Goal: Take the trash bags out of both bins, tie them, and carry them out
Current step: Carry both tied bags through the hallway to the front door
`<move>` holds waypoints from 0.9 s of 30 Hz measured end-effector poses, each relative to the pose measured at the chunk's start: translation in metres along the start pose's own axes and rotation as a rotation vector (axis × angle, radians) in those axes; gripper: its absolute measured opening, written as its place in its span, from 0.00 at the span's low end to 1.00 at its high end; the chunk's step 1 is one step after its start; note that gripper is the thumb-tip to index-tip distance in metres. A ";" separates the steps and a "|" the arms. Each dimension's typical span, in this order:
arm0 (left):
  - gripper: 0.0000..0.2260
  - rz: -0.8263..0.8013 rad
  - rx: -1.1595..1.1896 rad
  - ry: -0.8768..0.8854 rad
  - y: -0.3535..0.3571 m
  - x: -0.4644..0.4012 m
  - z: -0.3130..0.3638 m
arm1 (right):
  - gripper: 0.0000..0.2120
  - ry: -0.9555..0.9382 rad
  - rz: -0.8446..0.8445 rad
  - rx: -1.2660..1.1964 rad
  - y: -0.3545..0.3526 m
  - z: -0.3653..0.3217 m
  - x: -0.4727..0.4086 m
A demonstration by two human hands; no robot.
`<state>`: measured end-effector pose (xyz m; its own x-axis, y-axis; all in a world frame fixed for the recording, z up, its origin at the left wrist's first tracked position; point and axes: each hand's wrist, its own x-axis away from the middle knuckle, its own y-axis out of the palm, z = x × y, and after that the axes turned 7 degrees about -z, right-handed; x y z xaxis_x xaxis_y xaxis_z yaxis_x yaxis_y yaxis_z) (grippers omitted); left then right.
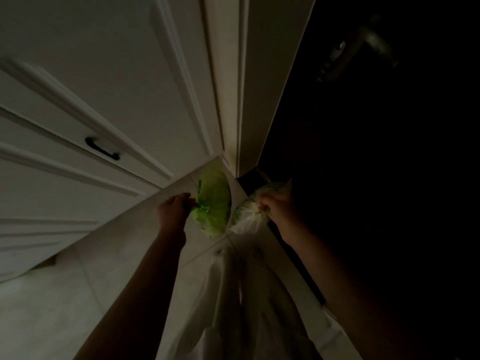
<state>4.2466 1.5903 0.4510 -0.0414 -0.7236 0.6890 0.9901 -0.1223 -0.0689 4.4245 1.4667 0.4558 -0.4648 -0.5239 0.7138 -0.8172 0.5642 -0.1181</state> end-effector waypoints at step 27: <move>0.09 0.030 -0.089 -0.061 0.095 -0.225 -0.079 | 0.11 0.209 0.020 -0.415 0.019 0.039 -0.260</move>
<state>4.3394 1.6877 0.2330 -0.0007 -0.6855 0.7281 0.9748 -0.1630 -0.1525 4.5171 1.5890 0.2411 -0.3658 -0.3940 0.8432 -0.5835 0.8029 0.1220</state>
